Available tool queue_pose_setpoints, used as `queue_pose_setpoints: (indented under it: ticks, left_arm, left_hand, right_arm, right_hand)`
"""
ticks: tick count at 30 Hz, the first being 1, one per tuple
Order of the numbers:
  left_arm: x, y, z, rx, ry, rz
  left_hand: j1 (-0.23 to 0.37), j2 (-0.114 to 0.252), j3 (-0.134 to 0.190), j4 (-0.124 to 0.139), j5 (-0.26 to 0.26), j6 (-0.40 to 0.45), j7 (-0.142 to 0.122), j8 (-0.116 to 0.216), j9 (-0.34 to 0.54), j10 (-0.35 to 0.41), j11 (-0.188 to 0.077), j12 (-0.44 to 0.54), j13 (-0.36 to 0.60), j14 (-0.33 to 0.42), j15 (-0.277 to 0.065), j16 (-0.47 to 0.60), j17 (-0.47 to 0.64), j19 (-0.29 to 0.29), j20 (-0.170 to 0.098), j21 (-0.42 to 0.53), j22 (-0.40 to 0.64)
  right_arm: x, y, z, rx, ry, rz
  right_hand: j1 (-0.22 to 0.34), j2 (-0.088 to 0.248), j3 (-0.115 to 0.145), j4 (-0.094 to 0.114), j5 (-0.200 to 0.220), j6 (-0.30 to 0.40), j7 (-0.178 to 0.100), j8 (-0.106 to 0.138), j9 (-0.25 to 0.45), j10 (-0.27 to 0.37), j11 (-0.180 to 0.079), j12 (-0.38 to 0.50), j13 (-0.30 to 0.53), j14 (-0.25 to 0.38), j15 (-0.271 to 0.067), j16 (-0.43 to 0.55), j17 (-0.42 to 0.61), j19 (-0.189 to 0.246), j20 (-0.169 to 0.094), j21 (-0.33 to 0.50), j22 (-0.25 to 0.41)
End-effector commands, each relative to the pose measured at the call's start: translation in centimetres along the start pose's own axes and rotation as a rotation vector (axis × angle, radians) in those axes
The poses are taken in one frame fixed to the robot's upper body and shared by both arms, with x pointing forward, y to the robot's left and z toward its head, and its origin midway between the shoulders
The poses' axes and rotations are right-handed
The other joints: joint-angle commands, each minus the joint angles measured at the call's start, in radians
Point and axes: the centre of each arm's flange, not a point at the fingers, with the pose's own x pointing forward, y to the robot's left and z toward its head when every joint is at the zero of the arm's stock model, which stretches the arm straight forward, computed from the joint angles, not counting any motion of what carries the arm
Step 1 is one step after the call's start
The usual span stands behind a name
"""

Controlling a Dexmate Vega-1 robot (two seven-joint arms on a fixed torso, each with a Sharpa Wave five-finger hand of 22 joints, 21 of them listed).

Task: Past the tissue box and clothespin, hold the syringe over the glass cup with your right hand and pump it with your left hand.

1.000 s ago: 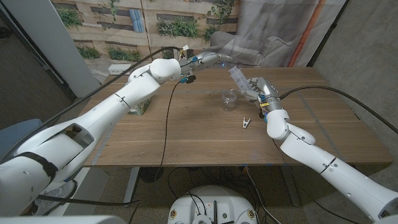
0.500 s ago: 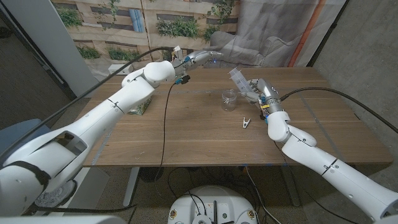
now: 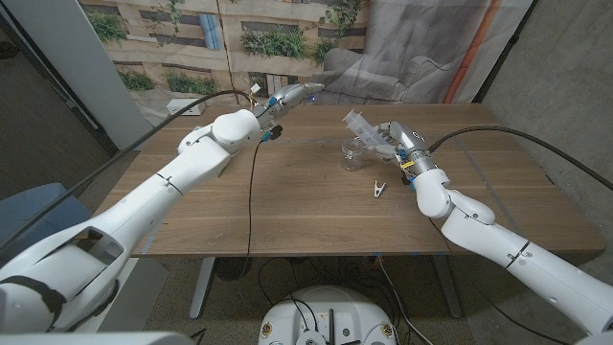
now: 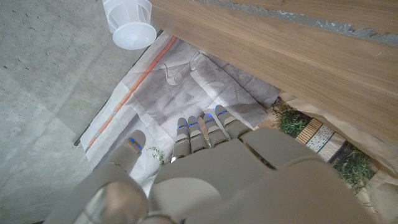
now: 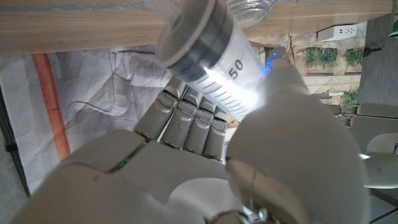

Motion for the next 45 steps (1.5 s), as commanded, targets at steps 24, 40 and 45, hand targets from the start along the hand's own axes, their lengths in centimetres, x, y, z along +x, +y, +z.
queue_pose_setpoints:
  ticks: [24,40,45]
  left_arm:
    - [-7.3,-0.1,-8.6,-0.247,0.032,0.343]
    - [-7.9,0.1,-12.0,-0.279,0.0,0.445]
    - [-8.3,-0.2,-13.1,-0.309,-0.004,0.471]
  left_hand:
    - [0.035,0.091,0.012,-0.033,-0.003,0.0,0.0,0.003,0.001,0.003,0.015,0.005,0.001,0.001,-0.027,-0.004,0.0,0.006,-0.039,-0.002,0.005]
    - [0.043,0.094,0.012,-0.044,-0.006,0.008,-0.002,0.006,0.002,0.009,0.014,0.008,0.001,0.004,-0.028,-0.002,0.001,0.012,-0.033,0.0,0.005]
    - [0.044,0.095,0.011,-0.047,-0.006,0.011,-0.002,0.006,0.002,0.011,0.013,0.008,0.001,0.008,-0.029,-0.001,0.001,0.015,-0.032,0.001,0.005]
  right_arm:
    - [1.8,1.9,7.0,-0.296,-0.175,0.205]
    - [1.7,4.4,8.0,-0.402,-0.246,0.28]
    - [1.7,5.4,8.2,-0.423,-0.28,0.306]
  right_hand:
    - [-0.134,0.162,0.023,0.027,0.008,0.154,-0.125,-0.005,0.006,0.016,-0.036,0.003,0.001,-0.022,-0.056,-0.013,0.006,-0.013,-0.057,-0.001,0.001]
    - [-0.14,0.16,0.02,0.028,0.007,0.151,-0.126,-0.007,0.006,0.012,-0.036,0.004,0.001,-0.027,-0.053,-0.014,0.008,-0.017,-0.056,-0.003,0.0]
    - [-0.141,0.159,0.02,0.027,0.007,0.151,-0.128,-0.007,0.006,0.006,-0.038,0.002,0.001,-0.03,-0.056,-0.015,0.008,-0.02,-0.056,-0.004,0.0]
